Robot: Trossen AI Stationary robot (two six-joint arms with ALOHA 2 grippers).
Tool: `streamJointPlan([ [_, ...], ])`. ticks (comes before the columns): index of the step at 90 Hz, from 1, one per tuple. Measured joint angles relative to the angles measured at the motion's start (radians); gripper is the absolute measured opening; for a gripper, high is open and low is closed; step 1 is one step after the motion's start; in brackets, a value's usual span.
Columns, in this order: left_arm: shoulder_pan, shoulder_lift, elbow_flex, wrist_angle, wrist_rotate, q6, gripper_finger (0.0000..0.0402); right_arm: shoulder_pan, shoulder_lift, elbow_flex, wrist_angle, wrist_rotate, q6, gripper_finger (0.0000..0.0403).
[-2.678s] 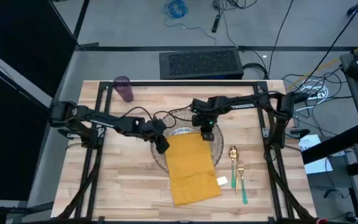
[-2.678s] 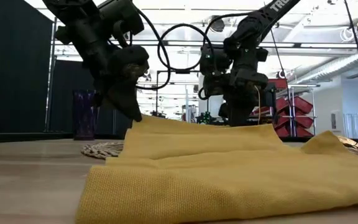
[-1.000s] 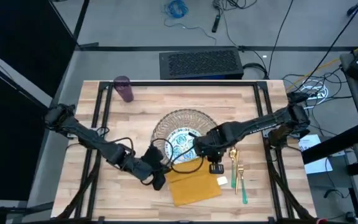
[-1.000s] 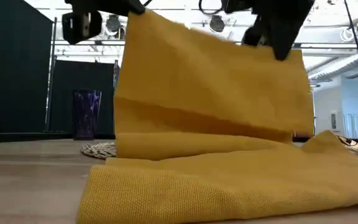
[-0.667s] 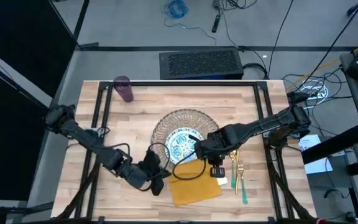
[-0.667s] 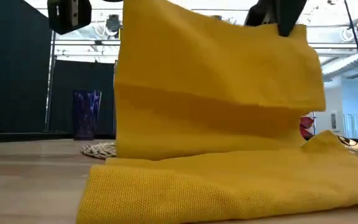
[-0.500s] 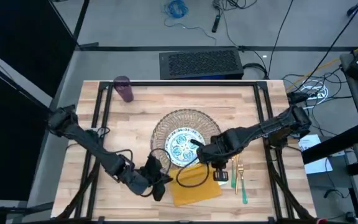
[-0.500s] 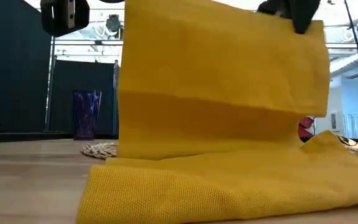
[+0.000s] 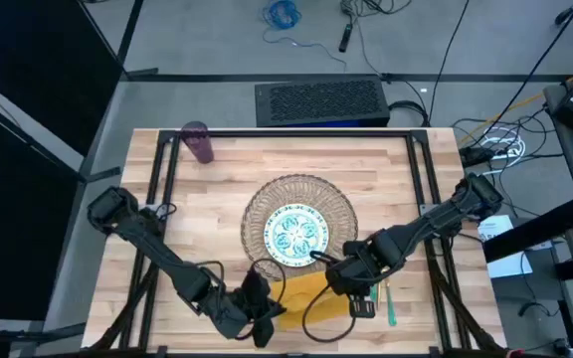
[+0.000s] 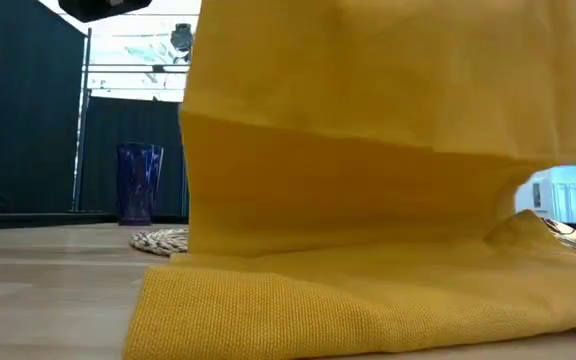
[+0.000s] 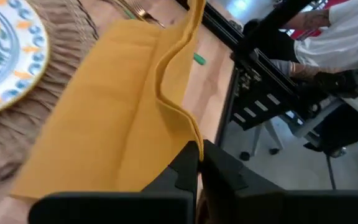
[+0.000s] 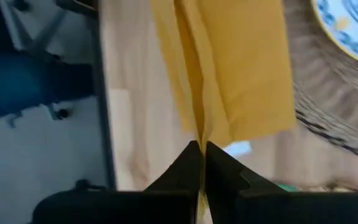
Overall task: Set table place
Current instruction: Fold the yellow table napkin
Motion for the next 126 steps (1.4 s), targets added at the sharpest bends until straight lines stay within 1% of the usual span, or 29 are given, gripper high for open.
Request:
streamJointPlan([
  [16, -0.032, 0.074, 0.067, -0.003, -0.016, -0.033, 0.0, 0.039, 0.008, 0.0, 0.013, 0.009, 0.046, 0.0],
  [32, -0.06, 0.136, 0.129, -0.008, -0.016, -0.052, 0.0, 0.085, 0.052, 0.0, 0.039, 0.008, 0.086, 0.0],
  [51, -0.078, 0.157, 0.144, -0.01, -0.024, -0.076, 0.0, 0.121, 0.096, 0.0, 0.066, 0.005, 0.113, 0.0],
  [73, -0.09, 0.161, 0.145, -0.01, -0.045, -0.079, 0.0, 0.114, 0.099, 0.0, 0.068, 0.005, 0.118, 0.0],
  [80, -0.089, 0.175, 0.145, -0.009, -0.045, -0.102, 0.0, 0.109, 0.099, 0.0, 0.068, 0.002, 0.117, 0.0],
  [97, -0.089, 0.238, 0.145, -0.01, 0.004, -0.154, 0.0, 0.106, 0.1, 0.0, 0.061, 0.005, 0.105, 0.0],
  [109, -0.087, 0.244, 0.145, -0.01, 0.011, -0.154, 0.0, 0.078, 0.101, 0.0, 0.059, 0.006, 0.075, 0.0],
  [126, -0.077, 0.242, 0.145, -0.033, 0.005, -0.126, 0.0, 0.02, 0.136, -0.001, 0.041, -0.001, 0.014, 0.0],
])
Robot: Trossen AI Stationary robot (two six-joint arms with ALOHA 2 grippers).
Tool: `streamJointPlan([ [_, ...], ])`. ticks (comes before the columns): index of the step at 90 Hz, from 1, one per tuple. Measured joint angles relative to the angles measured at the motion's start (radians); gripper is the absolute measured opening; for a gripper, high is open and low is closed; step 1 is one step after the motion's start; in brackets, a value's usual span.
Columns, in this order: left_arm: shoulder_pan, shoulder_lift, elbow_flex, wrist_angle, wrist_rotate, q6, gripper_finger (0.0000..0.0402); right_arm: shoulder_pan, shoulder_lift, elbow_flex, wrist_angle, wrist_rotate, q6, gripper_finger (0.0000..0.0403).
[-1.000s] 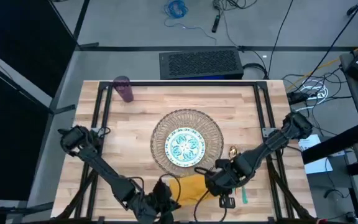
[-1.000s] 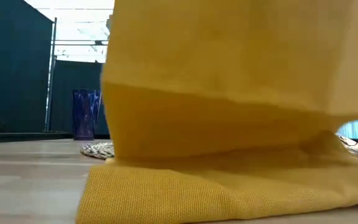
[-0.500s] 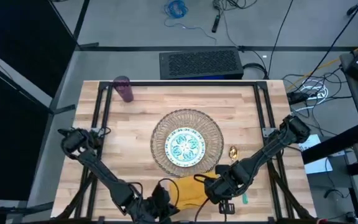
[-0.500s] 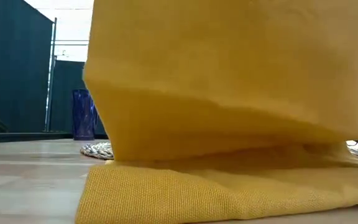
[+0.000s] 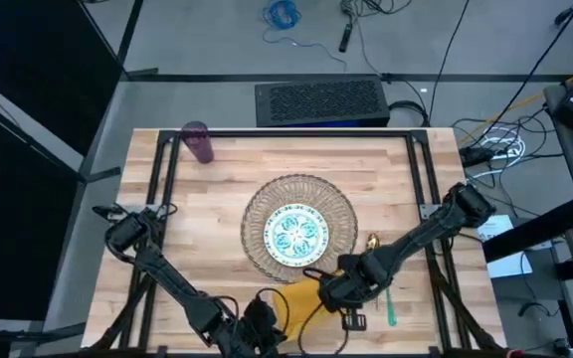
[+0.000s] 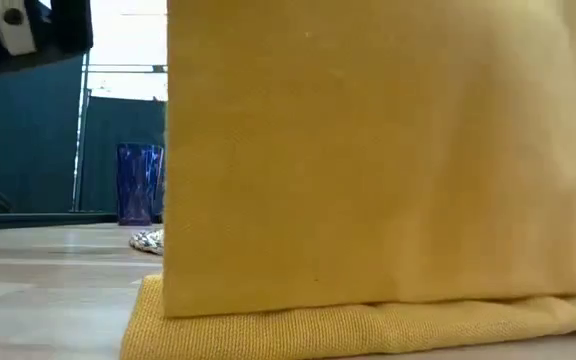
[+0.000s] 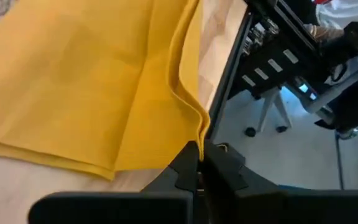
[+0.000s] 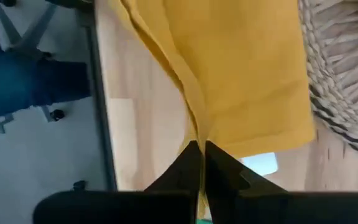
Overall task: Set table place
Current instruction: Fold the yellow table napkin
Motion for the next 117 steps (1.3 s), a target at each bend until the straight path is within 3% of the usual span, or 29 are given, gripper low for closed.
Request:
streamJointPlan([
  [36, 0.045, 0.0, 0.0, -0.284, -0.02, -0.049, 0.0, -0.06, 0.082, 0.0, -0.04, -0.027, -0.11, 0.0],
  [78, 0.076, -0.001, 0.0, -0.352, -0.026, -0.026, 0.0, -0.114, 0.09, -0.001, -0.018, 0.042, -0.193, 0.0003],
  [117, 0.076, -0.004, 0.0, -0.408, -0.078, -0.029, 0.0, -0.113, 0.09, -0.001, -0.028, 0.054, -0.141, 0.0126],
])
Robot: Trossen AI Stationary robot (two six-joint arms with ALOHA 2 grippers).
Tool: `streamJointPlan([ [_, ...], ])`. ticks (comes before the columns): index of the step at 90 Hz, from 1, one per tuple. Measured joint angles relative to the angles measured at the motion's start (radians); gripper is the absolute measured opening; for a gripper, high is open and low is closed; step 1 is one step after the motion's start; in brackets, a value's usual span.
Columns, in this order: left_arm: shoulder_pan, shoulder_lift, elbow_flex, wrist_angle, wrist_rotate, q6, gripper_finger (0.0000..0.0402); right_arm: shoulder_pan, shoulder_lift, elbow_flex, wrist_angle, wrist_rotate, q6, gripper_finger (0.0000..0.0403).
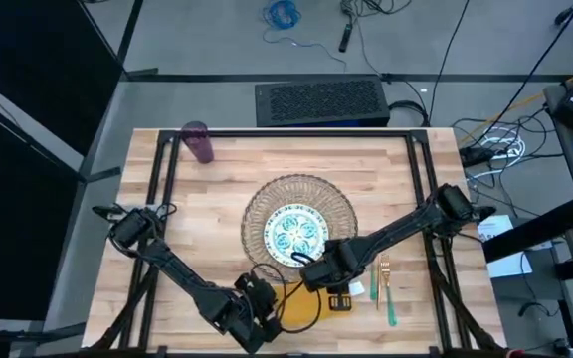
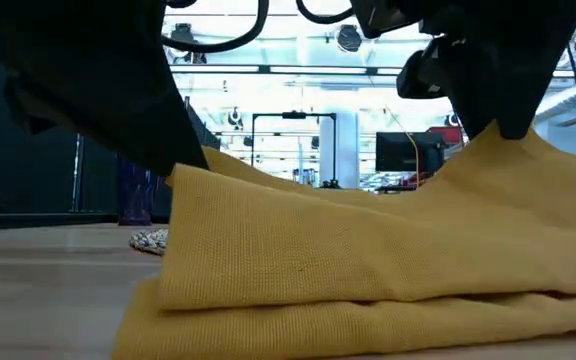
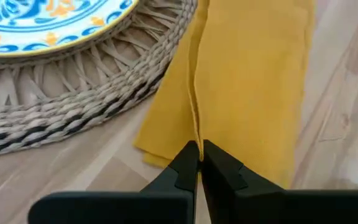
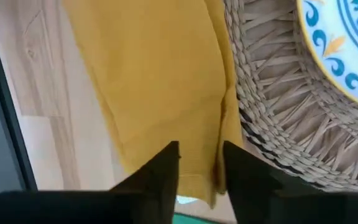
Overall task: Set table place
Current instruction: Fold the yellow table napkin
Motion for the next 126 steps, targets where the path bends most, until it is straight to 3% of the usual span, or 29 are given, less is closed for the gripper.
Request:
streamJointPlan([
  [15, 0.0, -0.023, -0.002, -0.023, -0.035, -0.001, 0.0, 0.0, -0.001, 0.0, 0.0, 0.015, 0.069, 0.0158],
  [26, -0.012, -0.081, -0.002, -0.021, -0.12, 0.0, 0.0, 0.018, -0.018, 0.0, -0.008, 0.051, 0.189, 0.0173],
  [34, -0.018, -0.132, -0.002, -0.053, -0.156, 0.008, 0.0, 0.049, -0.041, 0.0, -0.007, 0.127, 0.208, 0.0177],
  [54, -0.022, -0.152, -0.002, -0.056, -0.121, 0.004, 0.0, 0.079, -0.096, 0.002, -0.02, 0.241, 0.212, 0.0178],
  [98, -0.022, 0.008, 0.0, 0.156, -0.09, 0.004, 0.0, 0.082, -0.097, 0.002, -0.027, 0.258, 0.191, 0.0178],
  [109, -0.018, 0.058, -0.001, 0.176, -0.019, -0.001, 0.0, 0.081, -0.097, 0.002, -0.028, 0.265, 0.191, 0.0178],
  [126, -0.012, 0.054, 0.0, 0.175, -0.029, 0.024, 0.0012, 0.081, -0.096, 0.002, -0.028, 0.266, 0.196, 0.0178],
])
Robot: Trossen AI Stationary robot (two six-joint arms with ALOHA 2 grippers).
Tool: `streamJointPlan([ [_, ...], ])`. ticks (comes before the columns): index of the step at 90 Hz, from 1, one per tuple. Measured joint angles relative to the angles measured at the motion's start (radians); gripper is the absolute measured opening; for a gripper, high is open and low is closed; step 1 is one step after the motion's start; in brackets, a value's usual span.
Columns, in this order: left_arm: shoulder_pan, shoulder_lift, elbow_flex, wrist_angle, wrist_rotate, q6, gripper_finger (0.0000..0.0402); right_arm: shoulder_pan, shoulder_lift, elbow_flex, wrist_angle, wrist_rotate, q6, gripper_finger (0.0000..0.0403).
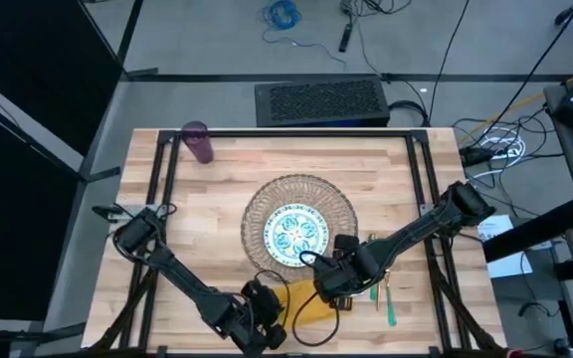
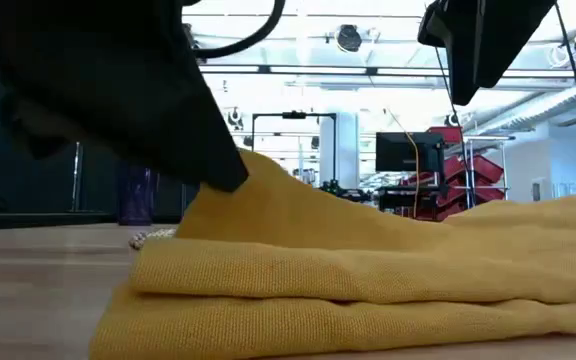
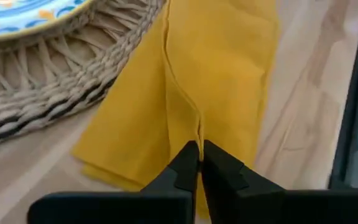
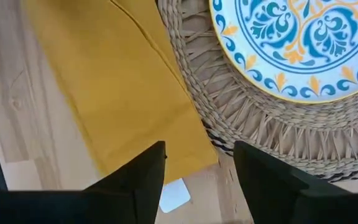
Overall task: Set table place
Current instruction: Fold the yellow table napkin, then put the yellow table napkin to the left of the white patterned plate
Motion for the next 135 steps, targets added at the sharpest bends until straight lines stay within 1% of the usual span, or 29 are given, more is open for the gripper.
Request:
streamJointPlan([
  [7, 0.003, -0.002, 0.0, -0.001, 0.0, 0.011, 0.0036, 0.0, 0.0, 0.0, 0.0, 0.0, 0.002, 0.0178],
  [14, 0.007, -0.003, 0.0, -0.003, 0.008, 0.029, 0.0073, 0.0, 0.0, 0.0, 0.0, 0.0, 0.008, 0.0178],
  [23, 0.018, -0.003, 0.0, -0.01, 0.016, 0.031, 0.0132, 0.001, 0.0, 0.0, 0.004, 0.0, 0.011, 0.0178],
  [40, 0.056, -0.004, 0.0, -0.069, 0.077, 0.031, 0.0245, 0.024, 0.001, 0.0, 0.021, 0.004, 0.035, 0.0178],
  [45, 0.067, -0.017, 0.0, -0.093, 0.106, 0.031, 0.0269, 0.041, 0.001, 0.0, 0.022, 0.025, 0.042, 0.0178],
  [50, 0.076, -0.042, -0.001, -0.115, 0.133, 0.031, 0.0284, 0.068, 0.001, -0.009, 0.035, 0.075, 0.053, 0.0178],
  [54, 0.08, -0.069, -0.001, -0.125, 0.142, 0.031, 0.0291, 0.091, 0.001, -0.03, 0.064, 0.101, 0.063, 0.0178],
  [63, 0.081, -0.144, 0.0, -0.166, 0.141, 0.048, 0.0294, 0.143, 0.003, -0.088, 0.11, 0.107, 0.122, 0.0178],
  [70, 0.076, -0.207, -0.001, -0.165, 0.132, 0.07, 0.0294, 0.19, 0.002, -0.138, 0.184, 0.111, 0.189, 0.0178],
  [75, 0.065, -0.241, 0.0, -0.134, 0.128, 0.081, 0.0294, 0.227, 0.003, -0.169, 0.239, 0.111, 0.24, 0.0178],
  [84, 0.037, -0.259, 0.001, -0.071, 0.127, 0.082, 0.0294, 0.277, 0.003, -0.207, 0.372, 0.111, 0.321, 0.0178],
  [92, 0.016, -0.244, 0.001, -0.04, 0.128, 0.084, 0.0294, 0.294, 0.003, -0.225, 0.458, 0.109, 0.346, 0.0178],
  [99, 0.005, -0.218, 0.0, -0.045, 0.128, 0.083, 0.0294, 0.293, 0.007, -0.225, 0.488, 0.106, 0.319, 0.0178],
  [107, 0.003, -0.181, 0.0, -0.046, 0.144, 0.085, 0.0294, 0.289, 0.016, -0.225, 0.467, 0.092, 0.231, 0.0178],
  [115, 0.003, -0.159, 0.0, -0.042, 0.163, 0.115, 0.0294, 0.273, 0.022, -0.225, 0.441, 0.037, 0.144, 0.0178],
  [126, 0.003, -0.145, 0.0, -0.03, 0.178, 0.195, 0.0294, 0.245, 0.032, -0.225, 0.404, -0.045, 0.082, 0.0178],
  [135, 0.003, -0.145, 0.0, -0.029, 0.178, 0.245, 0.0294, 0.233, 0.032, -0.225, 0.379, -0.082, 0.04, 0.0178],
])
